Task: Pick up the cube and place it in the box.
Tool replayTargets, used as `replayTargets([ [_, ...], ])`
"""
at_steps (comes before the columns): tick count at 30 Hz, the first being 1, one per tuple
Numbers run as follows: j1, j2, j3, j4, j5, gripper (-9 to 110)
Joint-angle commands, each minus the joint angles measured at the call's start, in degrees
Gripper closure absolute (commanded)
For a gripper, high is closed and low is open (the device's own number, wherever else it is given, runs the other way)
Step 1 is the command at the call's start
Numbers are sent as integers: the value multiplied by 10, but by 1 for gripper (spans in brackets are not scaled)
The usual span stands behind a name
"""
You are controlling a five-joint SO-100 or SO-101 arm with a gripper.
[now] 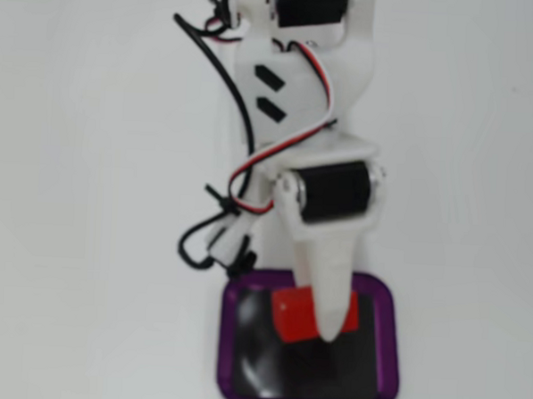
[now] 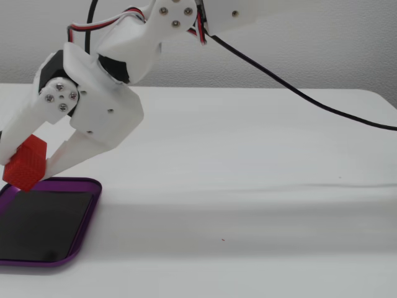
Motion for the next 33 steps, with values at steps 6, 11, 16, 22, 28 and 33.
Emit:
replayTargets([
  [6, -3, 15, -29, 24, -4, 97],
  [11, -4, 18, -32, 80, -4, 89],
  [16, -3, 32, -72, 159, -4, 84],
  [22, -3, 71, -163, 285, -3, 83],
  [28, 0, 158, -270, 454, 33, 83],
  [33, 3, 230, -294, 546, 77, 83],
])
